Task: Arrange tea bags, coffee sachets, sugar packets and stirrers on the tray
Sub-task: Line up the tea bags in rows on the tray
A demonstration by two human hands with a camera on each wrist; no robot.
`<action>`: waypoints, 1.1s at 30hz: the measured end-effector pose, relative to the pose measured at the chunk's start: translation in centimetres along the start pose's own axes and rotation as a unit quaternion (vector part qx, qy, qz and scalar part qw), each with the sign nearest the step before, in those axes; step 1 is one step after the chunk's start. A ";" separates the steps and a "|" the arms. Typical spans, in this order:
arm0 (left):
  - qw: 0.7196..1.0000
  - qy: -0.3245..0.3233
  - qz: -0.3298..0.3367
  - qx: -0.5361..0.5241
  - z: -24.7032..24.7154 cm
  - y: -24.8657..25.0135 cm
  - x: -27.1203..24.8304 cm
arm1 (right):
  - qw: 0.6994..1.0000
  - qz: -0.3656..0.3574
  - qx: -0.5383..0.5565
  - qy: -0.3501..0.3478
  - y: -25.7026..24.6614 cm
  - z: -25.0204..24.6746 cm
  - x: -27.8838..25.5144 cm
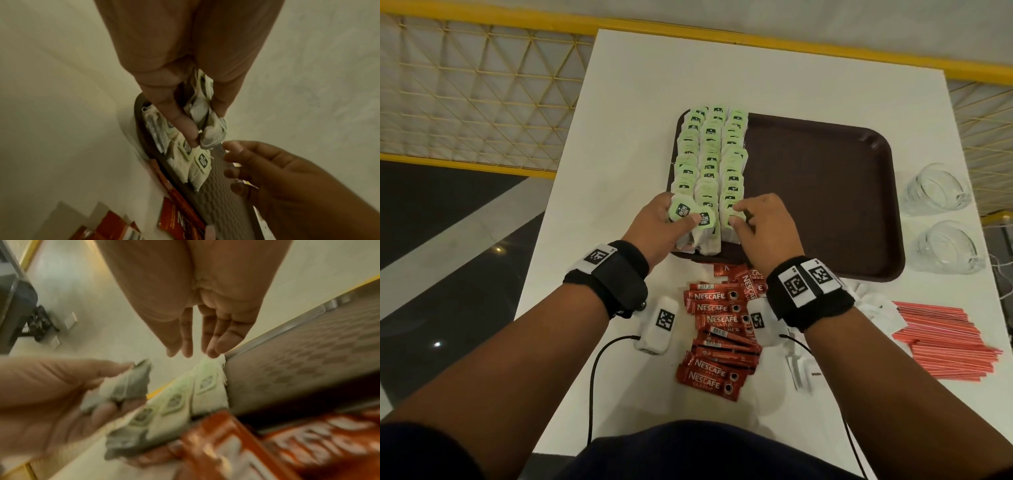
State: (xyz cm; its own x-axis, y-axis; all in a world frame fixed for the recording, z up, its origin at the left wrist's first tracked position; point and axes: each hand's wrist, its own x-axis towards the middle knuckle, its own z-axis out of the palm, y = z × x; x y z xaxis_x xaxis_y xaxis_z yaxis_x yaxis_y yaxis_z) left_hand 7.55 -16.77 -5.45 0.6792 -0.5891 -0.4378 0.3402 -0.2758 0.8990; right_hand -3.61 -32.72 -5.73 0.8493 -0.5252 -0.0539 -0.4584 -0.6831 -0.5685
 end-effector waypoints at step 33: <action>0.998 -0.043 -0.042 0.019 -0.1 0.2 -0.7 | 0.993 0.076 0.079 -0.032 0.7 -1.8 0.6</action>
State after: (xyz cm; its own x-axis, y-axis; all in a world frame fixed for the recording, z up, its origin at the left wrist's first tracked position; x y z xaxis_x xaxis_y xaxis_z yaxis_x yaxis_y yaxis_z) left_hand 7.19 -16.37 -4.97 0.5910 -0.6249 -0.5102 0.3672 -0.3547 0.8598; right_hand -3.84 -34.40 -4.70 0.7903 -0.5796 -0.1985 -0.5404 -0.5069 -0.6716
